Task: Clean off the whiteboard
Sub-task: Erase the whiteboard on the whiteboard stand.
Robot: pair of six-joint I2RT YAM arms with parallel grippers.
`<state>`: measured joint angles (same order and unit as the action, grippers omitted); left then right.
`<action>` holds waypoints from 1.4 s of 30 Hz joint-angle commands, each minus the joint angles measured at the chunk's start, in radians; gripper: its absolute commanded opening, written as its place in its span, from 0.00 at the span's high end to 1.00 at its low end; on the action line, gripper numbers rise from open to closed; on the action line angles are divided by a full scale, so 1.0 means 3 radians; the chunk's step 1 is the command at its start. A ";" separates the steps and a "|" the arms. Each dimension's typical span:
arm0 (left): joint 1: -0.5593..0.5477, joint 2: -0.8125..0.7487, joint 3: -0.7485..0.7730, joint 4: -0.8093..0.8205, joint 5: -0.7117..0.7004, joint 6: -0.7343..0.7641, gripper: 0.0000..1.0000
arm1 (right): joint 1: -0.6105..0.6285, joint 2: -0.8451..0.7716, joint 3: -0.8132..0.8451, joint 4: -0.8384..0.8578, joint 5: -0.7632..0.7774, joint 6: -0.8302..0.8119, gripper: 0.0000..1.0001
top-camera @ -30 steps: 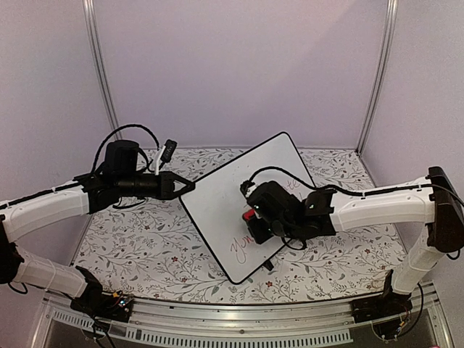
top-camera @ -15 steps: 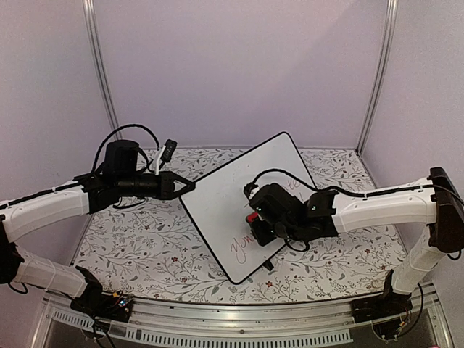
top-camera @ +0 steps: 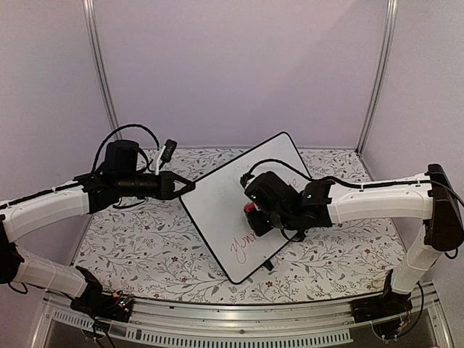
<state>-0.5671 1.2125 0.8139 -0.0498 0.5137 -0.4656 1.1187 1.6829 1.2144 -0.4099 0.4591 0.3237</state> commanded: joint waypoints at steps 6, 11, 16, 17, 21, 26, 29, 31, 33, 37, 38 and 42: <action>-0.0066 0.0020 -0.0038 0.0028 0.0144 0.0238 1.00 | -0.0068 0.0197 0.0333 0.0088 0.0057 -0.0162 0.80; -0.0066 0.0018 -0.0043 0.0028 0.0136 0.0244 1.00 | -0.0078 0.0229 0.0369 0.0088 0.0052 -0.0190 0.80; -0.0065 0.0018 -0.0037 0.0028 0.0141 0.0248 1.00 | -0.0088 0.0178 0.0225 0.0084 0.0047 -0.0145 0.80; -0.0063 0.0022 -0.0036 0.0028 0.0141 0.0242 1.00 | -0.0092 0.0163 0.0184 0.0085 0.0040 -0.0132 0.80; -0.0063 0.0026 -0.0036 0.0028 0.0146 0.0241 1.00 | -0.0093 0.0089 0.0022 0.0088 0.0028 -0.0056 0.80; -0.0064 0.0033 -0.0037 0.0028 0.0144 0.0238 1.00 | -0.0093 0.0005 -0.0161 0.0088 0.0025 0.0017 0.80; -0.0064 0.0039 -0.0034 0.0028 0.0143 0.0246 1.00 | -0.0093 -0.0051 -0.0249 0.0088 0.0025 0.0059 0.79; -0.0063 0.0041 -0.0039 0.0028 0.0138 0.0239 1.00 | -0.0093 -0.0078 -0.0296 0.0088 0.0021 0.0088 0.80; -0.0066 0.0041 -0.0038 0.0025 0.0136 0.0241 1.00 | -0.0093 -0.0099 -0.0353 0.0088 0.0011 0.0105 0.80; -0.0064 0.0049 -0.0036 0.0028 0.0139 0.0238 1.00 | -0.0093 -0.0164 -0.0438 0.0087 0.0003 0.0159 0.80; -0.0063 0.0052 -0.0039 0.0028 0.0138 0.0239 1.00 | -0.0093 -0.0168 -0.0445 0.0087 0.0011 0.0165 0.80; -0.0065 0.0059 -0.0038 0.0028 0.0141 0.0238 1.00 | -0.0094 -0.0157 -0.0406 0.0091 0.0033 0.0159 0.80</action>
<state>-0.5671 1.2129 0.8139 -0.0502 0.5133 -0.4656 1.1049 1.6371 1.1049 -0.3374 0.4656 0.3580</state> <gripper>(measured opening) 0.043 0.208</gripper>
